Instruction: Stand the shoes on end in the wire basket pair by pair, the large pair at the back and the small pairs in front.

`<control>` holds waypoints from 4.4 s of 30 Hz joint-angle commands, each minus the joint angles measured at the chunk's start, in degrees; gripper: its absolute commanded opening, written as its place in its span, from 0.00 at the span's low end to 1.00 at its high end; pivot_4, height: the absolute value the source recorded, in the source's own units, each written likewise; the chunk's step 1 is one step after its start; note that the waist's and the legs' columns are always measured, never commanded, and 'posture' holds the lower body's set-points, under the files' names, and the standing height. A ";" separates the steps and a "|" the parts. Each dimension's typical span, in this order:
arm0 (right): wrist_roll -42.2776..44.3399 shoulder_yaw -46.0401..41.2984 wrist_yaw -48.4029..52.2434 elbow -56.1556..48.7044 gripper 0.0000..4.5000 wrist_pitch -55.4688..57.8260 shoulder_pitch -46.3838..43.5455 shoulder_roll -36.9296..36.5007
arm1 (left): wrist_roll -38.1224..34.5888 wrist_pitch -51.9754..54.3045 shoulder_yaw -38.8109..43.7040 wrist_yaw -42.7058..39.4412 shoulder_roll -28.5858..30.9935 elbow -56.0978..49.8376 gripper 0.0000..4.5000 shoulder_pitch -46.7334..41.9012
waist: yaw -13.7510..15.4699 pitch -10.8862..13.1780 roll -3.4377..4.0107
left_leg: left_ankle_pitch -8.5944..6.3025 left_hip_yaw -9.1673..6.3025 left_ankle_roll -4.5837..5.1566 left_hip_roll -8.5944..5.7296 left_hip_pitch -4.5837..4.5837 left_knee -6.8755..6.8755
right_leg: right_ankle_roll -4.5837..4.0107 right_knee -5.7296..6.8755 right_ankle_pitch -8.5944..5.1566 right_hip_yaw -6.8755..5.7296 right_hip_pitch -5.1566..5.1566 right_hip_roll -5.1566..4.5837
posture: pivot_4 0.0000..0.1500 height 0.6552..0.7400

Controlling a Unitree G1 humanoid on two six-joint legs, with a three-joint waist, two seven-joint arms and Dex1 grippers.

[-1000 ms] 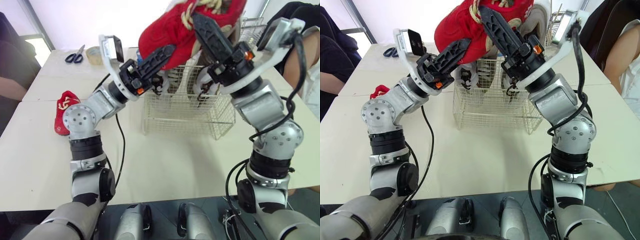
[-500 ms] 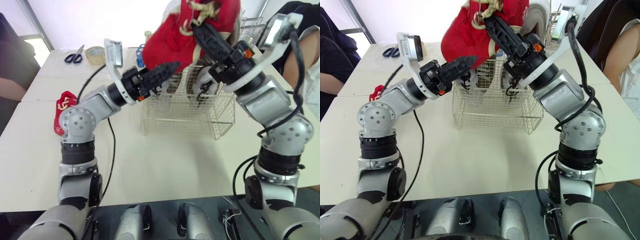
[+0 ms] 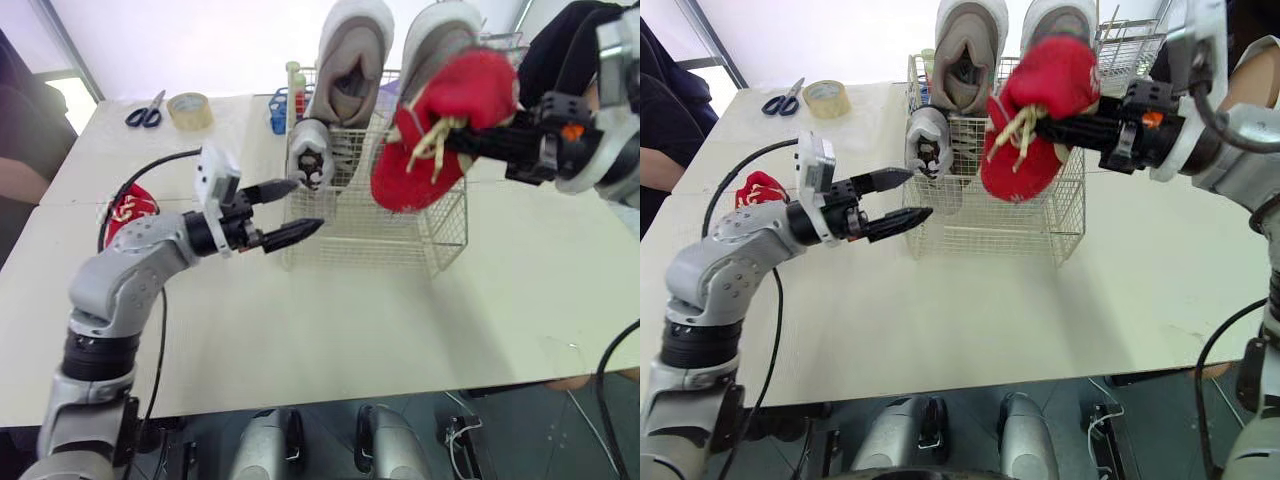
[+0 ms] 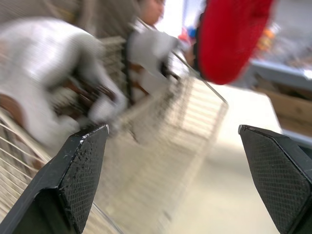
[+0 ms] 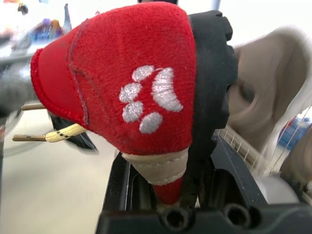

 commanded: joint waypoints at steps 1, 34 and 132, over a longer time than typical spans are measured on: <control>-7.76 2.13 8.10 3.14 0.11 -5.95 -2.03 -2.03 | -1.81 0.56 1.41 -0.48 0.33 -2.15 0.99 -0.74 | 0.25 0.01 -0.01 | 0.00 0.00 0.01 0.00 -0.02 0.02 | 0.00 0.00 0.00 0.00 0.00 -0.01 | 1.00 1.00; -29.52 5.99 20.41 11.79 0.84 -21.24 4.33 4.67 | -5.09 3.68 2.46 2.43 0.24 -3.17 1.00 -2.58 | 0.08 0.02 0.00 | 0.08 0.01 -0.12 -0.01 0.03 0.04 | 0.13 0.04 0.07 -0.02 0.07 0.03 | 1.00 1.00; 6.10 -7.29 -6.39 -14.79 1.00 9.58 0.63 5.98 | 20.70 -40.48 2.83 27.69 -29.93 5.36 0.01 -10.45 | 0.33 0.00 -0.72 | 0.01 0.03 0.05 -0.01 0.04 0.15 | 0.13 0.01 0.20 -0.03 0.18 -0.02 | 1.00 1.00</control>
